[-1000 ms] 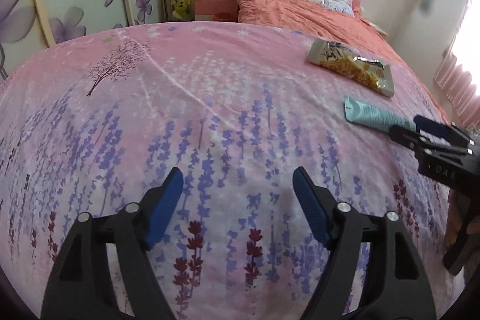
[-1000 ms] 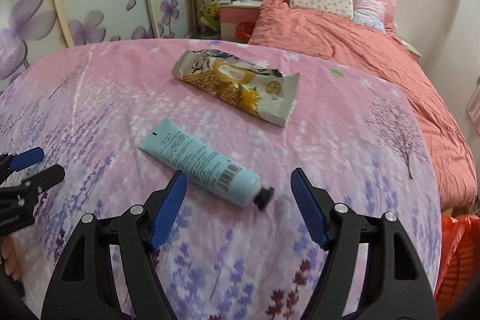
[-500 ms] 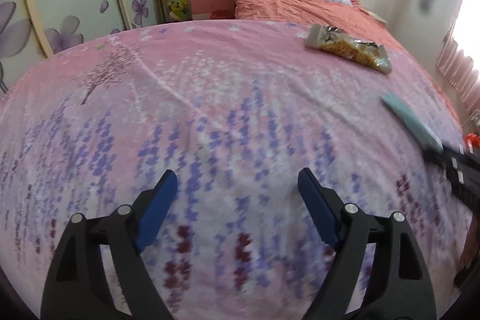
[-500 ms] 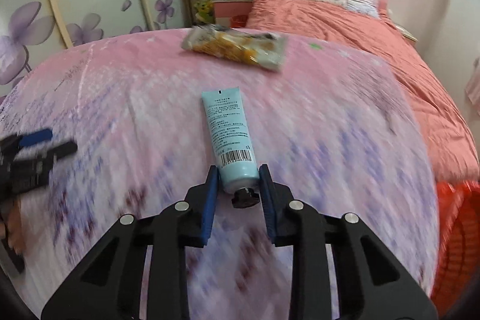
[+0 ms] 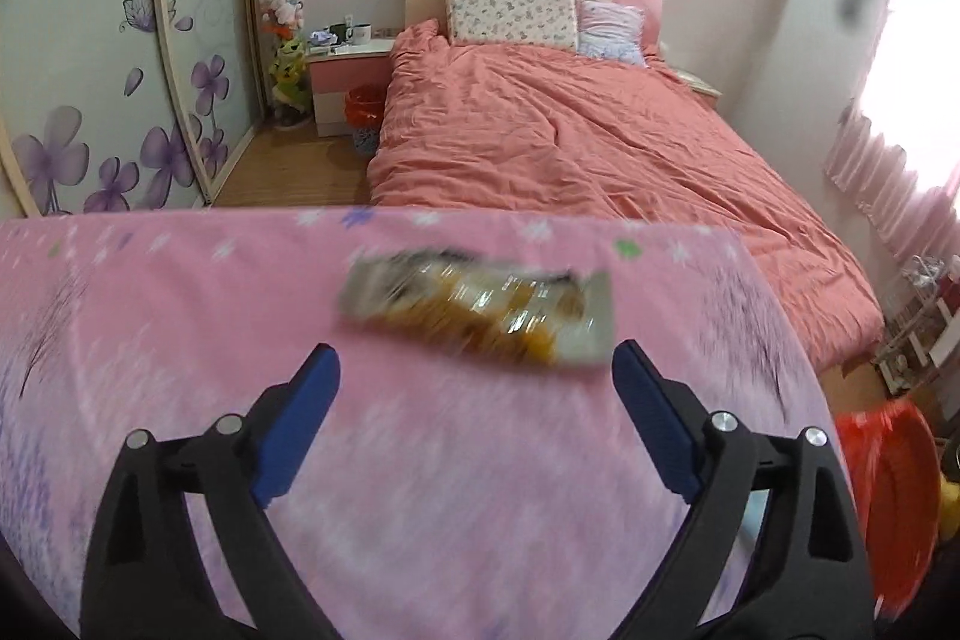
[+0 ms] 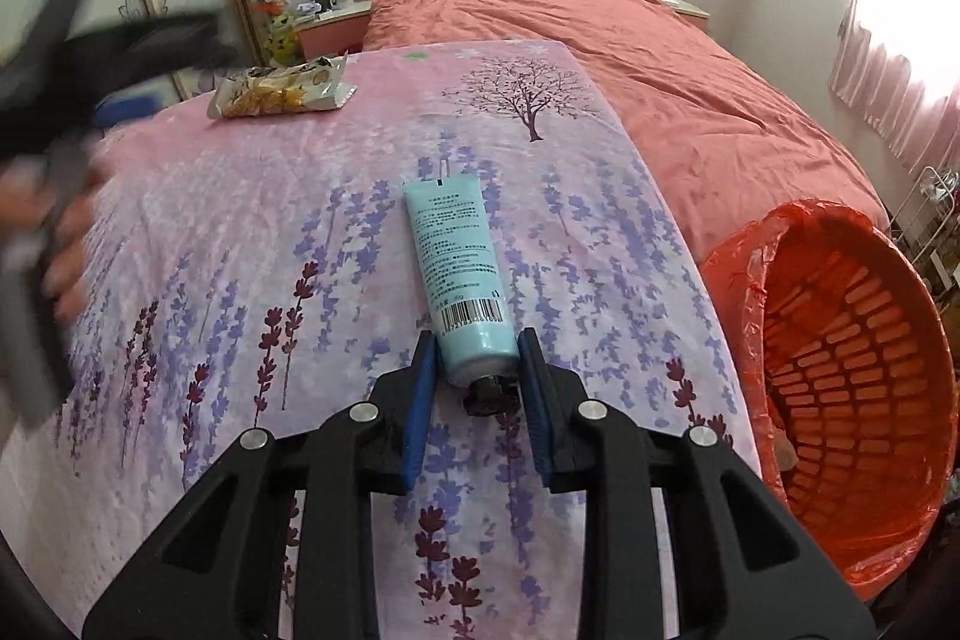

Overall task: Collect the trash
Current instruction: 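Grasp the snack wrapper with the left tool while the right tool holds the teal tube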

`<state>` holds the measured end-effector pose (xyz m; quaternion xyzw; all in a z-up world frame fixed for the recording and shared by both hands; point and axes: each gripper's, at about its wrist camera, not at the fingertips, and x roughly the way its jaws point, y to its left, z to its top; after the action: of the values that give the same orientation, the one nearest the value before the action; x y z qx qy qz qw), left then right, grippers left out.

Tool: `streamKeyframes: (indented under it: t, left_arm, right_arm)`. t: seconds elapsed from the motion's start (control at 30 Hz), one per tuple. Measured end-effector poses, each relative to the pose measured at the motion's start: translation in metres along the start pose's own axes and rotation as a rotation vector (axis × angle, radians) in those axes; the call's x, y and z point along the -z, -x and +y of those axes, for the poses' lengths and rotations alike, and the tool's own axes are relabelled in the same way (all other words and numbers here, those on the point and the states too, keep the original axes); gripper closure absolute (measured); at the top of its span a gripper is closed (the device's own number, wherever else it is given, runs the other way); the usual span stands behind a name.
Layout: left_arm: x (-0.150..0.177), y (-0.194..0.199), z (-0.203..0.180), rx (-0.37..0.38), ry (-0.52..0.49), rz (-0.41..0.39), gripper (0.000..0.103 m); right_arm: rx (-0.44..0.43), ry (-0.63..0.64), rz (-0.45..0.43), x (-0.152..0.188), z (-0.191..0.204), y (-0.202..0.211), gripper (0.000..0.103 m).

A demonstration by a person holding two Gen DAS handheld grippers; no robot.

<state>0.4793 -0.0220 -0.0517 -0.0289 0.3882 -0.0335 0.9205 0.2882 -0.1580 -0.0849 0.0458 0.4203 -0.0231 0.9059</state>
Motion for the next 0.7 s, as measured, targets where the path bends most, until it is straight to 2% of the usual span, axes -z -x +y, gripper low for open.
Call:
streamKeyframes:
  t: [0.1,0.13,0.2,0.3,0.37,0.43,0.53,0.63,0.7]
  left_arm:
    - [-0.022,-0.028,-0.020,-0.071,-0.002,0.017,0.012]
    - [-0.030,-0.042,-0.028,-0.119,-0.010,0.039,0.012]
    - [-0.038,-0.057,-0.035,-0.161,-0.015,0.072,0.012]
    - [-0.038,-0.077,-0.040,-0.232,-0.037,0.121,0.013]
    - [-0.028,-0.082,-0.038,-0.255,-0.065,0.142,0.019]
    - [-0.018,-0.079,-0.030,-0.246,-0.077,0.137,0.020]
    - [0.002,-0.063,-0.011,-0.187,-0.061,0.125,0.021]
    - [0.030,-0.035,0.002,-0.144,-0.134,0.112,0.025]
    - [0.050,-0.017,0.013,-0.088,-0.175,0.112,0.026]
  right_arm:
    - [-0.038,-0.033,-0.003,0.001,-0.012,0.001,0.075]
    - [-0.049,-0.042,-0.004,0.001,-0.014,0.000,0.075]
    - [-0.056,-0.047,-0.005,0.003,-0.017,0.002,0.075]
    - [-0.055,-0.046,-0.005,0.003,-0.017,0.002,0.075]
    - [-0.063,-0.052,-0.006,0.002,-0.018,0.002,0.075]
    - [-0.076,-0.062,-0.007,0.003,-0.021,0.002,0.075]
    - [-0.078,-0.065,-0.007,0.003,-0.021,0.002,0.075]
    - [-0.063,-0.052,-0.006,0.003,-0.020,0.001,0.075]
    - [-0.052,-0.042,-0.005,0.003,-0.018,0.001,0.075]
